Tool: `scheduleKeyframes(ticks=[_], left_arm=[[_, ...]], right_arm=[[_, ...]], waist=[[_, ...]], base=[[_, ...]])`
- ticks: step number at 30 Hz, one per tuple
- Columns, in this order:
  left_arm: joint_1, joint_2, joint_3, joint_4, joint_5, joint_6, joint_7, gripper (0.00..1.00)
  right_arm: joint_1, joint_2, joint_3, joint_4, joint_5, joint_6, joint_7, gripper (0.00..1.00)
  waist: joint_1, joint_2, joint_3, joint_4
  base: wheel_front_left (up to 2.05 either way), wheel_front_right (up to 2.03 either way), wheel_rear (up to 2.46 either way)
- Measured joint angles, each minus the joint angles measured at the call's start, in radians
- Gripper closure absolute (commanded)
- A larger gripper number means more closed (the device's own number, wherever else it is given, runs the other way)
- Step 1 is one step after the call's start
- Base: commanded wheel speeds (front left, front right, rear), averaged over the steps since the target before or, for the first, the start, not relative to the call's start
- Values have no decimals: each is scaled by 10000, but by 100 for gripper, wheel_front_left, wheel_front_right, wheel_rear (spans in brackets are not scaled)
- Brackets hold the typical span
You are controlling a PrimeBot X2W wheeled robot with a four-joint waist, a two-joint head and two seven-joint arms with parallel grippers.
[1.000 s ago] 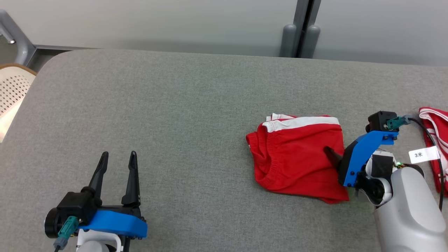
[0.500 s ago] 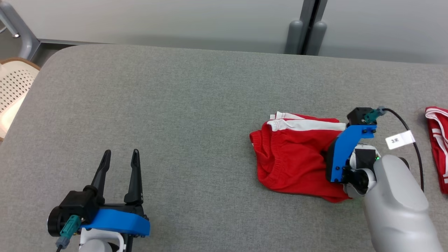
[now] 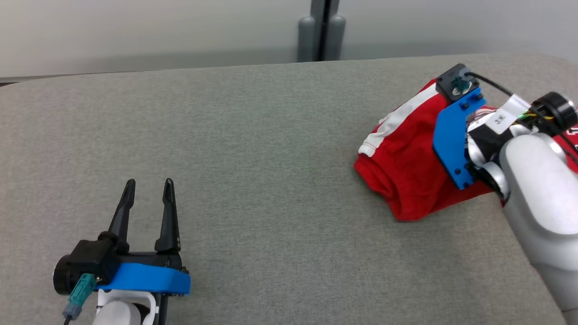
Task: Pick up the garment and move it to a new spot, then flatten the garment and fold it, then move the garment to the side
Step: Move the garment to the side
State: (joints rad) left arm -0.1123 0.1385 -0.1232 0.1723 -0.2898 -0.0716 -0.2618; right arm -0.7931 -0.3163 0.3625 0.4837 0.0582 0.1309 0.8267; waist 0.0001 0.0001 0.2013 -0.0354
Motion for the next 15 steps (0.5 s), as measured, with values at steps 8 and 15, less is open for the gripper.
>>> scheduleKeyframes(ticks=[8, 15], left_arm=[[-618, 132, -63, -180, 205, -171, 0, 0], [-1244, 495, -238, -238, 303, -272, 69, 0]], right_arm=[[-729, -2324, 1241, -1246, 1200, 0, -115, 100], [-1108, -3068, 640, -533, 1453, 0, -1231, 100]], waist=[[-1, 0, 612, -1123], [0, 0, 1577, -1611]], base=[[0, 0, 0], [0, 0, 0]])
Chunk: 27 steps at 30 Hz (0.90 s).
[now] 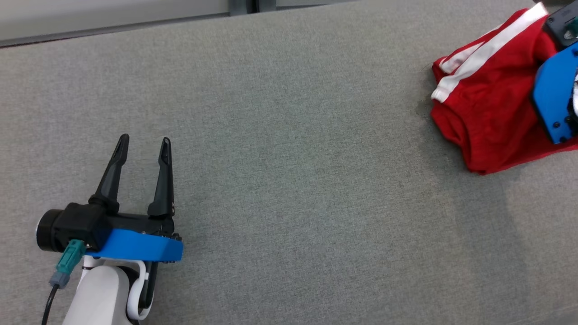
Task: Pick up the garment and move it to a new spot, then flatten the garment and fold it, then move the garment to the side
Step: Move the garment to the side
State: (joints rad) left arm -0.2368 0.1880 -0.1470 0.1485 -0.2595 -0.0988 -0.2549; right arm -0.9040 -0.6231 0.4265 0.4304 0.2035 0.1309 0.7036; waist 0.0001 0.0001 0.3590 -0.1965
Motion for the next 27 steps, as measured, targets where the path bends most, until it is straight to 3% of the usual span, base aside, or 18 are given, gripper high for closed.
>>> scheduleKeyframes(ticks=[9, 10, 11, 12, 13, 16, 21, 27], left_arm=[[-389, 556, -90, -385, 75, -67, 447, 0], [-408, 610, -98, -439, 81, -71, 502, 0], [-439, 646, -100, -483, 90, -73, 518, 0], [-475, 669, -105, -522, 94, -73, 558, 0], [-516, 694, -102, -556, 102, -73, 591, 0], [-581, 750, -134, -591, 138, -63, 644, 0], [-640, 702, -226, -479, 144, -19, 591, 0], [-555, 462, -245, -81, 13, 111, 345, 0]], right_arm=[[12, 73, -1710, 1279, -836, 2, -1655, 100], [22, 163, -1952, 1444, -1045, 0, -1785, 92], [32, 261, -2207, 1622, -1210, 2, -1866, 71], [53, 397, -2497, 1778, -1390, 0, -1925, 24], [79, 537, -2771, 1931, -1657, 0, -1956, 0], [224, 982, -3346, 2109, -2209, 0, -2318, 0], [474, 1394, -3367, 2094, -2683, 0, -3294, 0], [882, 1753, -3492, 1916, -2414, 0, -4915, 0]], waist=[[1, 0, 1064, -132], [1, 0, 1157, -131], [1, 0, 1240, -132], [1, 0, 1307, -131], [1, 0, 1356, -135], [1, 0, 1377, -157], [1, 0, 1118, -148], [0, 0, 478, -3]], base=[[0, 0, 0], [0, 0, 0], [0, 0, 0], [0, 0, 0], [0, 0, 0], [0, 0, 0], [0, 0, 0], [0, 0, 0]])
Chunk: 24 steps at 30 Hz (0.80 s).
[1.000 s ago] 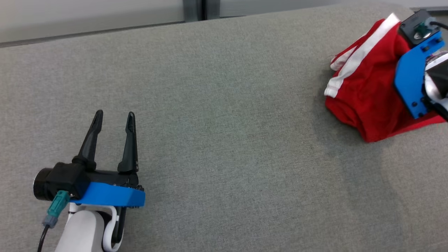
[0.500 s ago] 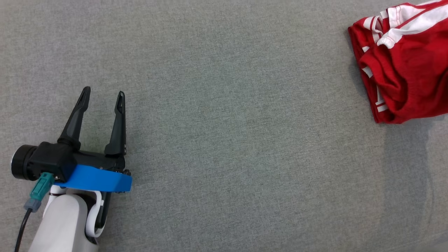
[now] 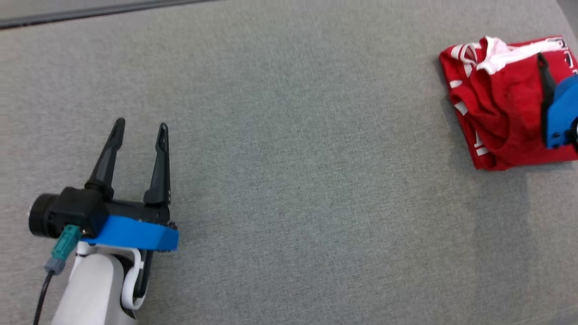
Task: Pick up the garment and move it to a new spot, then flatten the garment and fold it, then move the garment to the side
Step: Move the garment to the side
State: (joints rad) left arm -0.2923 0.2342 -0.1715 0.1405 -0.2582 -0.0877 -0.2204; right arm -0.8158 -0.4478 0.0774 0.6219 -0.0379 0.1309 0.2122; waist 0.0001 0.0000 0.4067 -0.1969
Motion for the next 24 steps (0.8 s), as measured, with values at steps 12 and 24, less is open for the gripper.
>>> scheduleKeyframes(ticks=[12, 24], left_arm=[[1561, -535, 378, 748, -403, 376, -376, 0], [2772, -708, 767, 890, -594, 368, -410, 0]], right_arm=[[3395, 1607, -1101, -2251, 1557, 0, -1996, 0], [7038, 3425, -1693, -4909, 1634, -2, -2159, 0]], waist=[[-3, 0, -2036, 732], [-3, 0, -3479, 1988]], base=[[0, 0, 0], [0, 0, 0]])
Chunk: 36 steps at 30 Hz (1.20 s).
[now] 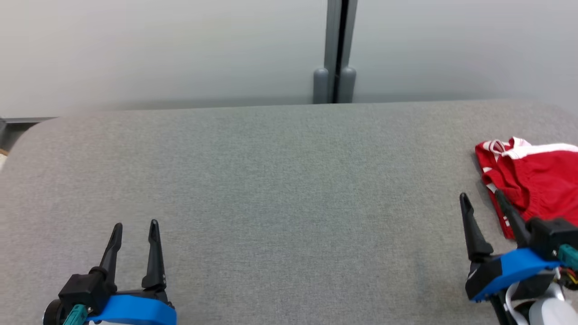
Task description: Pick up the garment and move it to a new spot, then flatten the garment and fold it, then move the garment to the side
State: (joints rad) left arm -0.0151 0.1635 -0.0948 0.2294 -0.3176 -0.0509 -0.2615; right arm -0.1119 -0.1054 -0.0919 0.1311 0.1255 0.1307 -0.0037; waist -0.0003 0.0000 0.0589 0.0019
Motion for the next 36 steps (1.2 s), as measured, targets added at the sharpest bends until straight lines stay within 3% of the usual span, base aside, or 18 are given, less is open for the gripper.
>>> scheduleKeyframes(ticks=[10, 36], left_arm=[[169, -23, 61, 355, -67, -176, -2, 0], [275, -121, 188, 742, 17, -322, -2, 0]], right_arm=[[988, 462, -360, -629, -199, -2, -94, 0], [1140, 535, -119, -541, 4, 0, -123, 0]], waist=[[1, 0, -417, 125], [3, 0, -584, 109]], base=[[0, 0, 0], [0, 0, 0]])
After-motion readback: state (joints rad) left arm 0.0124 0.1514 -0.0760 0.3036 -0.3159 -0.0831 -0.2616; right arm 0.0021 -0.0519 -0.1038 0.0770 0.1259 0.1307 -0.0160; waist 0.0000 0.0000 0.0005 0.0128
